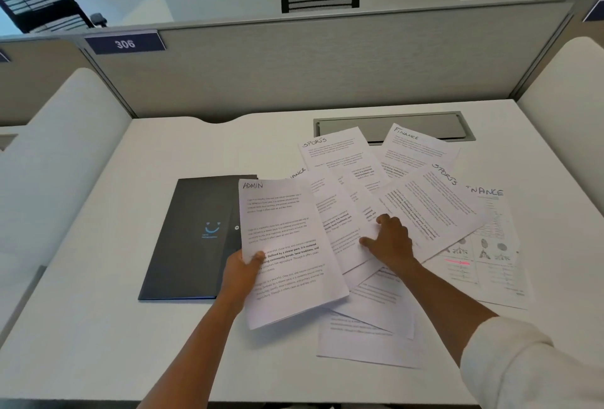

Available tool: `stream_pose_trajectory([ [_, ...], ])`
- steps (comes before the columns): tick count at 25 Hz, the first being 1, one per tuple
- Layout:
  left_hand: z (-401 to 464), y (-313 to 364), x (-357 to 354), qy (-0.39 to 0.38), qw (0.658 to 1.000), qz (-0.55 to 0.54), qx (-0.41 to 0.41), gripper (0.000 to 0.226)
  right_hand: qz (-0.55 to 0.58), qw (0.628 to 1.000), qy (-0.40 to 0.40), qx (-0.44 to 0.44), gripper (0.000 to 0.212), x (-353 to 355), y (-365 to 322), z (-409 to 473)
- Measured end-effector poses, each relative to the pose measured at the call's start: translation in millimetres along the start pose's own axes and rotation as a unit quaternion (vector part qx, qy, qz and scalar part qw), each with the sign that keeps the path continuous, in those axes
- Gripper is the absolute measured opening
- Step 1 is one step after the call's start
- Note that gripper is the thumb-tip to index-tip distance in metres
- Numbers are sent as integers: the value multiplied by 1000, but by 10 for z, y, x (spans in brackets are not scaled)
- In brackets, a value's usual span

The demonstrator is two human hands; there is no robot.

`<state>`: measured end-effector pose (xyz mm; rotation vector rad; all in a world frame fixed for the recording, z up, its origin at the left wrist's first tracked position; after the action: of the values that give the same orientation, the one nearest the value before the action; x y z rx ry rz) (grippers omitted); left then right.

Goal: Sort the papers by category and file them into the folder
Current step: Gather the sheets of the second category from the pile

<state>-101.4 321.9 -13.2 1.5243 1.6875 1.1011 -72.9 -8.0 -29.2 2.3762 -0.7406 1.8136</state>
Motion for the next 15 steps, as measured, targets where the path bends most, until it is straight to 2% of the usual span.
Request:
stream_pose_trajectory([
  [3, 47, 98, 118, 1, 1000, 0, 1, 11, -148, 989, -25, 7, 83, -81, -203, -32],
  [5, 98, 174, 161, -2, 1000, 1, 4, 4, -156, 987, -34, -3, 87, -105, -260, -15],
  [9, 189, 248, 204, -13, 1000, 15, 10, 5, -155, 986, -51, -33, 91, -101, -258, 41],
  [15, 262, 216, 308, -21, 1000, 11, 18, 6, -179, 980, -52, -66, 79, -102, -271, 49],
])
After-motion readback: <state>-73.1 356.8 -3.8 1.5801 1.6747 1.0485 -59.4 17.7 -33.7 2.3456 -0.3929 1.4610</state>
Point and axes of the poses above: each hand's wrist, its own z-axis towards the middle knuckle, its own x-axis out of the back of the hand, y = z × x, the point moved 3 cm from there along z, towards the middle knuckle, and after that the axes turned 13 degrees about -z, right-handed, at the moved point
